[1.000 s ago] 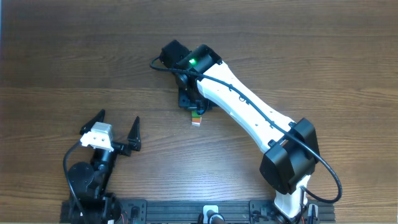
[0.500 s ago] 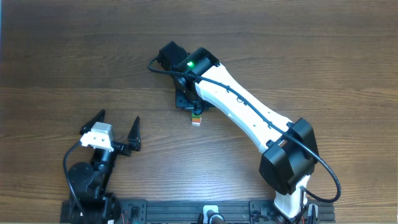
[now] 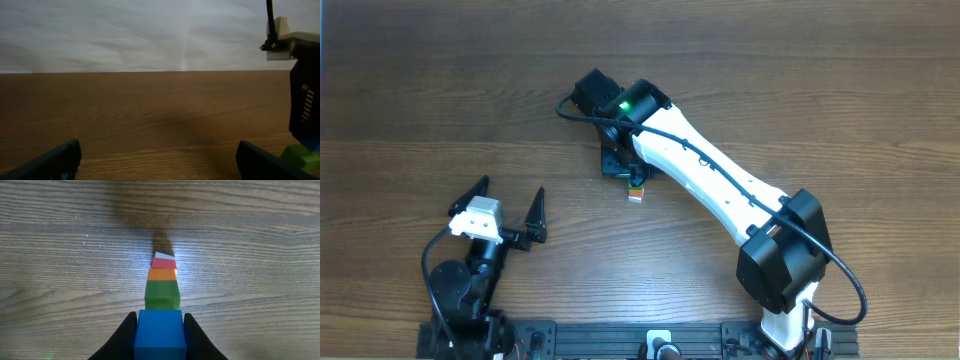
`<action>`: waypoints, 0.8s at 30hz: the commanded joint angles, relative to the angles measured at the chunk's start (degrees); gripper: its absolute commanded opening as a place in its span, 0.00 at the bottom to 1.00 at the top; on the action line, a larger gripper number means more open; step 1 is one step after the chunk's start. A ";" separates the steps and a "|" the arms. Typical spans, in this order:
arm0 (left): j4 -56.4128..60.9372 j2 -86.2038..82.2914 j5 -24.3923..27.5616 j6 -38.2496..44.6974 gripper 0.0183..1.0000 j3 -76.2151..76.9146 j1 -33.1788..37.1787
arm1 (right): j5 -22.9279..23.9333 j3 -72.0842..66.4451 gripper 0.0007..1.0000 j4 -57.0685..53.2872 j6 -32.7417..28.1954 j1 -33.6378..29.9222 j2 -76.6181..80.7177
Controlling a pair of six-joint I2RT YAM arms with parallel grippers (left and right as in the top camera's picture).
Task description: Stack Cubes
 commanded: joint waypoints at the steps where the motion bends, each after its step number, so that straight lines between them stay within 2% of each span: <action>1: -0.04 -0.37 0.52 0.66 1.00 -0.28 0.31 | -0.04 -1.62 0.04 0.35 0.50 0.37 0.76; 24: -0.04 -0.37 0.52 0.66 1.00 -0.28 0.31 | 0.37 -2.86 0.05 1.88 0.33 0.37 0.76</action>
